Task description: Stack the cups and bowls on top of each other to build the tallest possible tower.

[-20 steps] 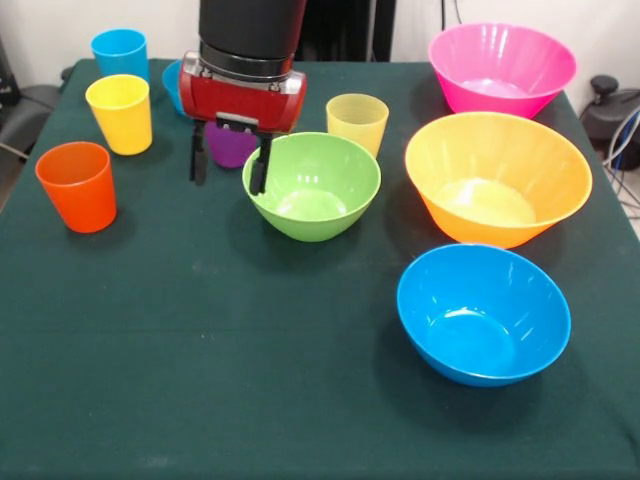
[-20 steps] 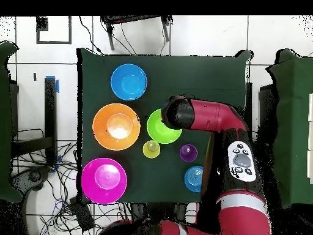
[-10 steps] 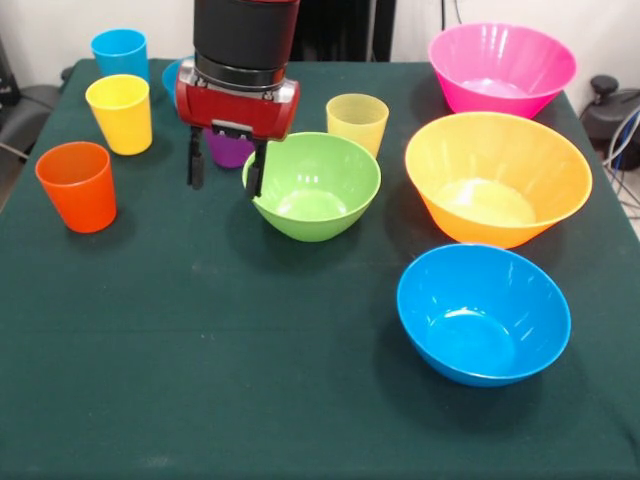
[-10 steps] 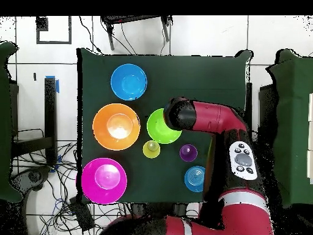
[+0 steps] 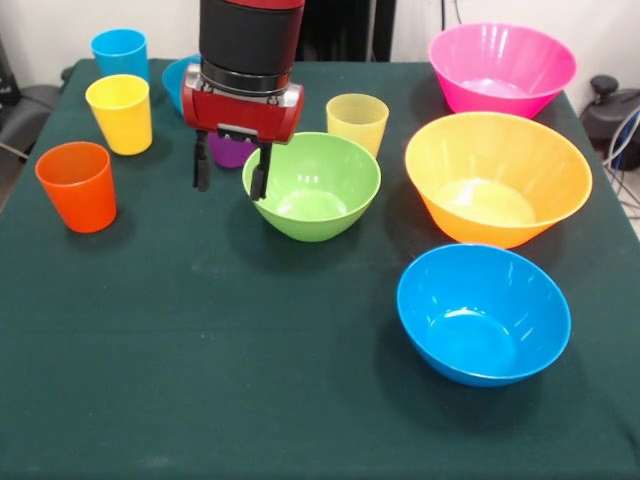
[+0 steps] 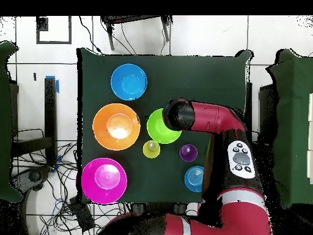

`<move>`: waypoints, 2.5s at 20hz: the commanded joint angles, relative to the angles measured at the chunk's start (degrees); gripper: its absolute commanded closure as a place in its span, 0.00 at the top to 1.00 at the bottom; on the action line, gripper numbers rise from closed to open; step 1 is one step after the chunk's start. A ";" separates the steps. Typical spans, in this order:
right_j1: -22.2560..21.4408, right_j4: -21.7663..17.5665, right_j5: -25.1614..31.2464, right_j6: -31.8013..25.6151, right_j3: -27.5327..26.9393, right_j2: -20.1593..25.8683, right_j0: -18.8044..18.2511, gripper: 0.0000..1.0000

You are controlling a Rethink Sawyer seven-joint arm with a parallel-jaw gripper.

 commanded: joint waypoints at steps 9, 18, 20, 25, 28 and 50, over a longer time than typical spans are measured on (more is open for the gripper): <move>0.05 -3.17 3.61 0.56 2.62 2.21 2.73 1.00; 0.99 -3.39 2.22 2.68 2.67 0.35 5.21 1.00; 1.44 -3.33 0.56 4.02 3.21 -0.28 6.24 1.00; 2.44 -3.52 -3.51 6.66 4.91 -2.20 8.53 1.00; 3.15 -3.50 -4.41 7.40 4.99 -3.52 9.74 1.00; 7.19 -0.78 -11.20 2.99 9.40 6.85 -2.60 1.00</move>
